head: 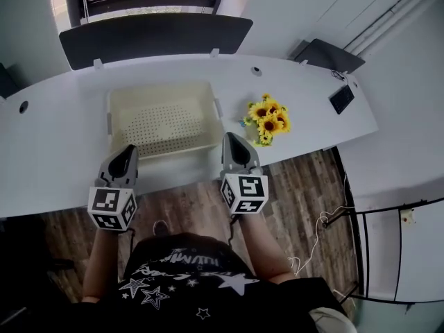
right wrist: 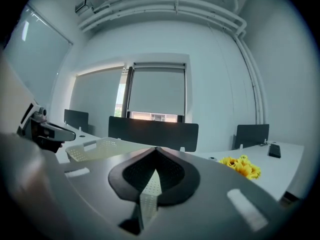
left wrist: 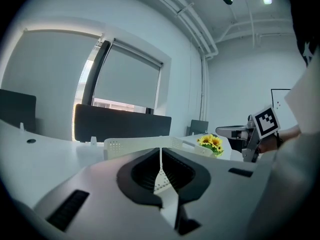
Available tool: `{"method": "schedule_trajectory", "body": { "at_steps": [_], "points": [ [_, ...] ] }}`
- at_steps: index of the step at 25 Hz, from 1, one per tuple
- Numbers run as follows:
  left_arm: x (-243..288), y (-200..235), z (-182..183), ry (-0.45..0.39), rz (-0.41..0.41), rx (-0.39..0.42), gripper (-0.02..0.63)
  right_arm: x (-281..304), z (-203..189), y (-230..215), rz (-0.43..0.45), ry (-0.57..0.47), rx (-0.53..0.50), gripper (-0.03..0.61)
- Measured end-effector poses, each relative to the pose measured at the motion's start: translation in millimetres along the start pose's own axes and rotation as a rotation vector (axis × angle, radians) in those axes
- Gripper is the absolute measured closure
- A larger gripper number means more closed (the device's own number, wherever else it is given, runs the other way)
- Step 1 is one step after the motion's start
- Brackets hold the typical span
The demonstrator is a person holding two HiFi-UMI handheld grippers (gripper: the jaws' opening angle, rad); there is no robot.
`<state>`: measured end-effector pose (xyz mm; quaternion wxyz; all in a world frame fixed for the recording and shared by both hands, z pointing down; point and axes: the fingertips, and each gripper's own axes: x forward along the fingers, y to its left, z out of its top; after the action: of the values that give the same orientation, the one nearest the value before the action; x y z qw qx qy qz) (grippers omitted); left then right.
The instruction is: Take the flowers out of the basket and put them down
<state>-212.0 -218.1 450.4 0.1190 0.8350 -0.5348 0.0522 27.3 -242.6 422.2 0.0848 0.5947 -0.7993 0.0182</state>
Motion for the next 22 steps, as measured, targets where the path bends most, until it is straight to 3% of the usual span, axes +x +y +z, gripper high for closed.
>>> {"method": "schedule_trajectory", "body": {
  "at_steps": [4, 14, 18, 22],
  "points": [
    [-5, -20, -4, 0.012, 0.016, -0.01, 0.594, -13, -8, 8, 0.074, 0.03, -0.044, 0.577],
    [-31, -79, -22, 0.039, 0.048, -0.02, 0.594, -63, -30, -5, 0.157, 0.075, -0.036, 0.577],
    [-49, -108, -33, 0.043, 0.064, -0.024, 0.594, -90, -53, 1, 0.252, 0.17, -0.022, 0.577],
    [-72, -135, -41, 0.039, 0.077, -0.016, 0.594, -123, -60, 8, 0.326, 0.158, 0.012, 0.577]
  ]
}}
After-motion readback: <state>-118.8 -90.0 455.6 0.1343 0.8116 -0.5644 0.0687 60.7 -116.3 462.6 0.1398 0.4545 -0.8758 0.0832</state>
